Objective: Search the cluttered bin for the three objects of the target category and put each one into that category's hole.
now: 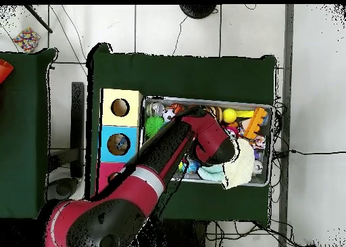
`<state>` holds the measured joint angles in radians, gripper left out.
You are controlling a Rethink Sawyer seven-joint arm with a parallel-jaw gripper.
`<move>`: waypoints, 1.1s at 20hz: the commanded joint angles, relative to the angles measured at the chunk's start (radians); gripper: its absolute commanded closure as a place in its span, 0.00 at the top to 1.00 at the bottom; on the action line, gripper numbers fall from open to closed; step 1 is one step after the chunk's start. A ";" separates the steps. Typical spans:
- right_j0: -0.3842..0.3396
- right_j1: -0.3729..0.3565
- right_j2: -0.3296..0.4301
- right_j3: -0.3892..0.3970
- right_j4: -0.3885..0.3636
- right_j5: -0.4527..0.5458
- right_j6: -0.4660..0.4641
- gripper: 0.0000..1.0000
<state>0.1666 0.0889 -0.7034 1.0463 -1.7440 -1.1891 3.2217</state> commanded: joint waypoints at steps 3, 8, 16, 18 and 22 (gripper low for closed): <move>0.010 0.045 0.141 0.010 0.054 0.019 0.234 1.00; 0.006 0.043 0.142 0.011 0.056 0.023 0.223 0.00; -0.008 0.048 0.120 -0.006 0.028 0.014 0.211 0.00; -0.029 0.034 0.093 -0.008 -0.018 -0.044 0.194 0.00; -0.083 0.019 0.041 -0.053 -0.122 -0.168 0.203 0.00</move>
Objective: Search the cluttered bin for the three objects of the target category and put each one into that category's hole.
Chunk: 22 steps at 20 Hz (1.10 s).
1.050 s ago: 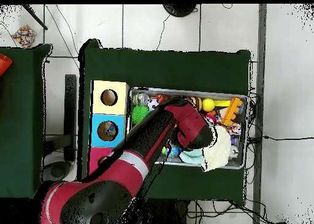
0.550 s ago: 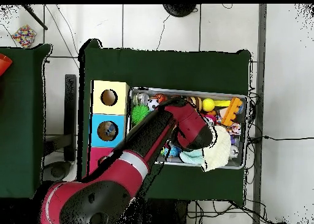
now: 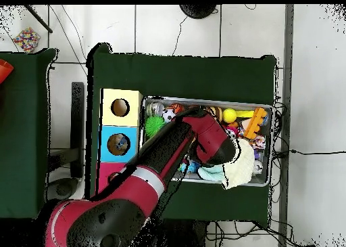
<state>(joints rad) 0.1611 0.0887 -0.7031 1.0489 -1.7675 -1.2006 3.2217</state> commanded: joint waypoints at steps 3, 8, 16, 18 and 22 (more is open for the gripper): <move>-0.106 0.018 0.025 -0.102 -0.149 -0.211 0.237 0.00; -0.112 0.031 0.007 -0.115 -0.188 -0.233 0.244 0.00; -0.118 0.025 -0.006 -0.101 -0.204 -0.250 0.217 0.00; -0.121 0.023 -0.015 -0.099 -0.214 -0.264 0.211 0.00; -0.122 0.012 -0.035 -0.090 -0.239 -0.299 0.202 0.00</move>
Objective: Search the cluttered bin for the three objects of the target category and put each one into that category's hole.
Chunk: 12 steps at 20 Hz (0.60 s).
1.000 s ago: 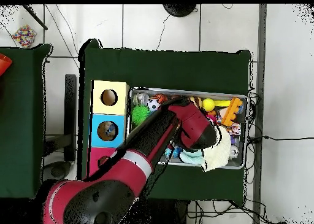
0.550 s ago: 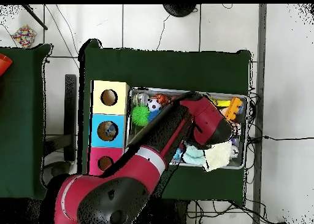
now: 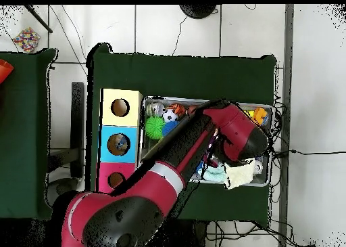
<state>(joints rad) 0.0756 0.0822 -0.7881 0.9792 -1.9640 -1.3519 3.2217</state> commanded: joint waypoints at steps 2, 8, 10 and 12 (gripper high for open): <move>-0.038 0.010 0.045 -0.018 -0.050 -0.159 0.201 0.00; -0.043 -0.009 0.074 -0.018 0.021 -0.086 0.217 0.00; -0.037 -0.014 0.088 -0.015 0.065 -0.039 0.242 0.00; -0.032 -0.019 0.100 -0.011 0.106 0.009 0.260 0.00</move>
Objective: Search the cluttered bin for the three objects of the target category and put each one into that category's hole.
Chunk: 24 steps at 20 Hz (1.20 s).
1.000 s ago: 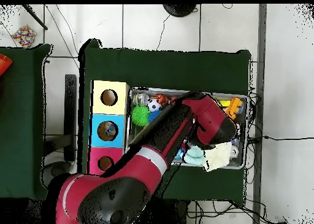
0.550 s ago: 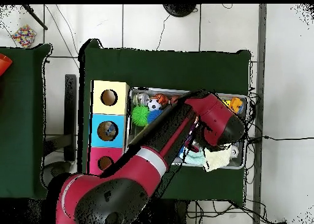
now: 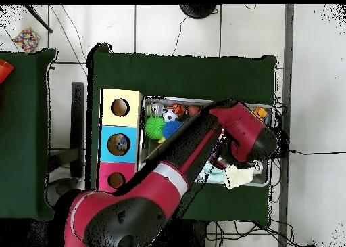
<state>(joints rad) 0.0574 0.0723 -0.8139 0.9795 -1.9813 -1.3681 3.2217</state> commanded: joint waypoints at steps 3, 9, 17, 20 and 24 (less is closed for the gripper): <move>-0.005 -0.011 0.133 -0.011 0.177 0.081 0.282 0.00; -0.001 -0.040 0.138 0.019 0.276 0.138 0.264 0.00; 0.014 0.001 0.116 0.002 0.266 0.125 0.268 0.00; 0.015 0.001 0.123 0.004 0.263 0.097 0.275 0.00; 0.017 -0.009 0.132 0.012 0.273 0.085 0.276 0.00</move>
<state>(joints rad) 0.0698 0.0409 -0.8141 0.9814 -1.7714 -1.2622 3.2217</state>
